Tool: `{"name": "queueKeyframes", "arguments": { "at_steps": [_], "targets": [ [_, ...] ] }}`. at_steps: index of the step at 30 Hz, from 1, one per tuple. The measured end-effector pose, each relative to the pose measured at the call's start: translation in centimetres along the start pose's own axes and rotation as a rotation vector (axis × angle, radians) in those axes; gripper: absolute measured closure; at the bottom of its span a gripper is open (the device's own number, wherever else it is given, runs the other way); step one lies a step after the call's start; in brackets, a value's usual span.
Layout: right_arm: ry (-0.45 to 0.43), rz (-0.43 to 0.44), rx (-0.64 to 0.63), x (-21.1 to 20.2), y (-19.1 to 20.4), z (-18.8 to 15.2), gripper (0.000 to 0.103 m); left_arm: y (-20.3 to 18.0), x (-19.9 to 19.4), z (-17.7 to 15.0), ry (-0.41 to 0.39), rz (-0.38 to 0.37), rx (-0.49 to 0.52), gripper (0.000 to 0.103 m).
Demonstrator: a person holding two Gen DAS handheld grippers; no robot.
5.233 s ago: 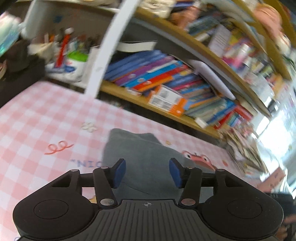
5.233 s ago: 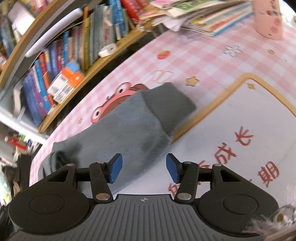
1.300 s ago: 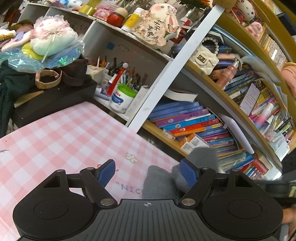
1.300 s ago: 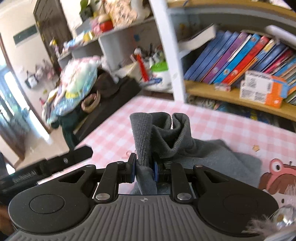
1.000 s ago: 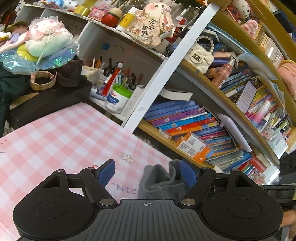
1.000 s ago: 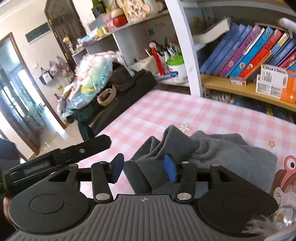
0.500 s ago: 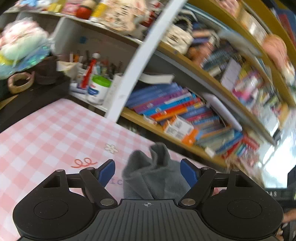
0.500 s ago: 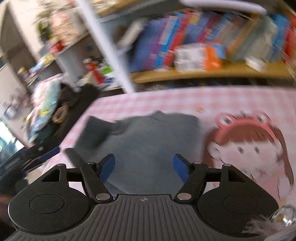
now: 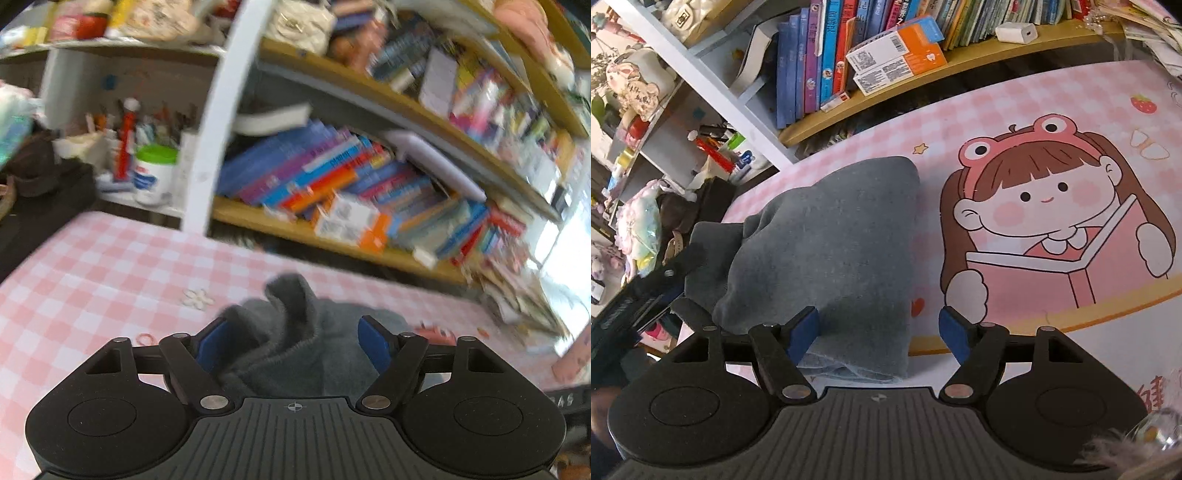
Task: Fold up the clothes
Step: 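Grasp the ribbed hem end of the bundle with the left gripper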
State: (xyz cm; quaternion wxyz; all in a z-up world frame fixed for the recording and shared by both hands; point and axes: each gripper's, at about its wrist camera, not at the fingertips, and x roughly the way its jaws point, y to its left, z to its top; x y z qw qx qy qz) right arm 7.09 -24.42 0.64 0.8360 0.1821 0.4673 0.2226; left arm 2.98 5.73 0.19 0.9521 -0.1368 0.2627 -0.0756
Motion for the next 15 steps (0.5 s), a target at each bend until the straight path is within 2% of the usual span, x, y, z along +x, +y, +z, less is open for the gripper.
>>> {"name": "queueKeyframes", "arguments": {
  "at_steps": [1, 2, 3, 5, 8, 9, 10, 11, 13, 15],
  "targets": [
    [0.001, 0.000, -0.001, 0.1, 0.0, 0.0, 0.033, 0.0, 0.5, -0.1, 0.023, 0.007, 0.009, 0.067],
    [0.002, 0.001, -0.002, 0.1, 0.1, 0.0, 0.033, 0.1, 1.0, -0.2, 0.046, 0.013, 0.016, 0.086],
    [0.004, 0.002, -0.002, 0.1, 0.1, 0.0, 0.033, 0.4, 1.2, -0.1, 0.058, 0.007, -0.002, 0.090],
    [0.007, 0.002, -0.006, 0.2, 0.2, 0.1, 0.033, 1.3, 0.3, 0.4, 0.030, -0.036, -0.079, 0.092],
    [-0.005, 0.005, -0.003, 0.1, 0.2, 0.2, 0.033, 3.0, -2.9, 1.1, -0.154, -0.193, -0.257, 0.093],
    [-0.009, 0.006, -0.001, 0.1, 0.2, 0.2, 0.033, 3.8, -3.3, 1.1, -0.179, -0.204, -0.335, 0.093],
    [-0.011, 0.009, 0.002, 0.1, 0.2, 0.3, 0.033, 4.8, -3.3, 0.8, -0.176, -0.166, -0.414, 0.093],
    [-0.013, 0.012, 0.004, 0.1, 0.2, 0.3, 0.033, 5.5, -2.7, 0.3, -0.147, -0.112, -0.452, 0.092],
    [-0.010, 0.013, 0.000, 0.2, 0.2, 0.3, 0.033, 6.8, -0.5, -1.5, -0.034, -0.025, -0.465, 0.090],
    [-0.003, 0.018, -0.005, 0.3, 0.4, 0.3, 0.033, 8.0, 1.6, -3.2, 0.071, 0.057, -0.475, 0.082]
  ]
}}
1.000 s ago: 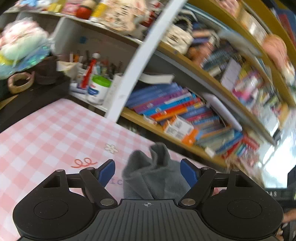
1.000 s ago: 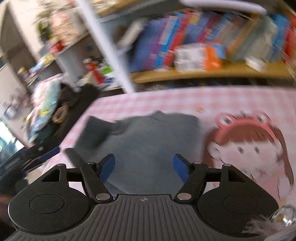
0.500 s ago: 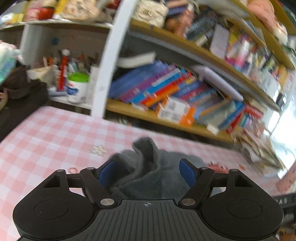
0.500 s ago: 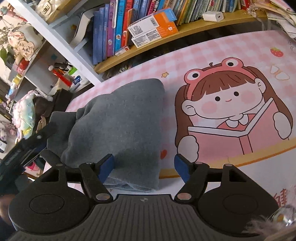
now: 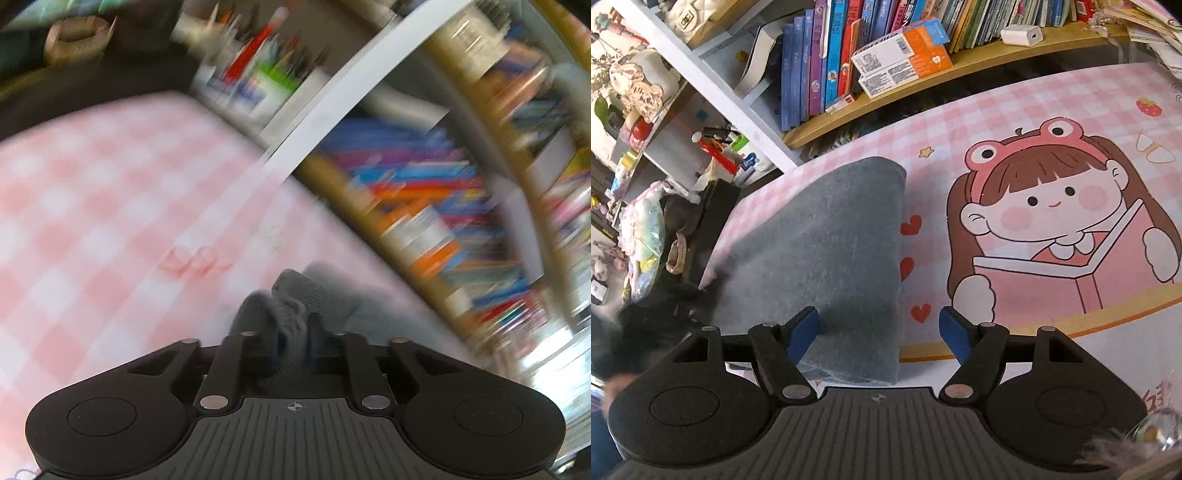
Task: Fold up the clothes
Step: 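Grasp the ribbed hem end of the bundle with the left gripper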
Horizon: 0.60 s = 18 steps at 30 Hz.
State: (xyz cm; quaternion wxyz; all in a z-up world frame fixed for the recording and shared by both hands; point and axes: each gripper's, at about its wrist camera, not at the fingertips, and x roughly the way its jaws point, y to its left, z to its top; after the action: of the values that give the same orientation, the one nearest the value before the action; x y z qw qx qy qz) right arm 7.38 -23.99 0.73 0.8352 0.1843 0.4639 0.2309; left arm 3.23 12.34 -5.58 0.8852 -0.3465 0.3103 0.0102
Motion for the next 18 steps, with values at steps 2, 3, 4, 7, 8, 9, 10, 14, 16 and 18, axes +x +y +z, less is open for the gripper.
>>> {"name": "queueKeyframes", "arguments": {
  "at_steps": [2, 3, 4, 7, 8, 9, 10, 14, 16, 18],
  "targets": [
    [0.006, 0.004, -0.004, 0.1, 0.1, -0.1, 0.033, -0.2, -0.3, -0.2, -0.020, -0.017, 0.014, 0.080],
    [0.003, 0.003, -0.004, 0.0, 0.1, -0.1, 0.033, -0.3, -0.5, -0.3, -0.029, -0.025, 0.021, 0.078],
    [0.000, 0.002, -0.004, 0.0, 0.1, -0.1, 0.033, -0.4, -0.6, -0.3, -0.037, -0.035, 0.024, 0.070],
    [-0.008, -0.001, -0.002, -0.2, 0.0, 0.0, 0.033, 0.7, -2.0, 0.6, -0.053, -0.076, -0.072, 0.043],
    [-0.013, -0.002, -0.001, -0.3, -0.1, 0.0, 0.033, 1.0, -2.6, 0.6, -0.071, -0.081, -0.096, 0.035],
    [-0.017, -0.004, 0.004, -0.4, -0.2, 0.0, 0.033, 1.4, -3.0, 0.4, -0.070, -0.085, -0.115, 0.035],
    [-0.019, -0.004, 0.009, -0.5, -0.3, 0.0, 0.033, 1.8, -3.4, 0.3, -0.068, -0.089, -0.134, 0.034],
    [-0.015, -0.005, 0.017, -0.3, -0.4, 0.0, 0.033, 3.1, -3.3, -0.6, -0.013, -0.095, -0.227, 0.034],
    [-0.011, -0.001, 0.006, -0.2, -0.2, 0.0, 0.033, 3.2, -2.9, -0.8, 0.002, -0.135, -0.257, 0.038],
    [-0.009, 0.003, -0.006, -0.2, 0.0, -0.1, 0.033, 3.3, -2.5, -1.1, 0.016, -0.175, -0.287, 0.054]
  ]
}}
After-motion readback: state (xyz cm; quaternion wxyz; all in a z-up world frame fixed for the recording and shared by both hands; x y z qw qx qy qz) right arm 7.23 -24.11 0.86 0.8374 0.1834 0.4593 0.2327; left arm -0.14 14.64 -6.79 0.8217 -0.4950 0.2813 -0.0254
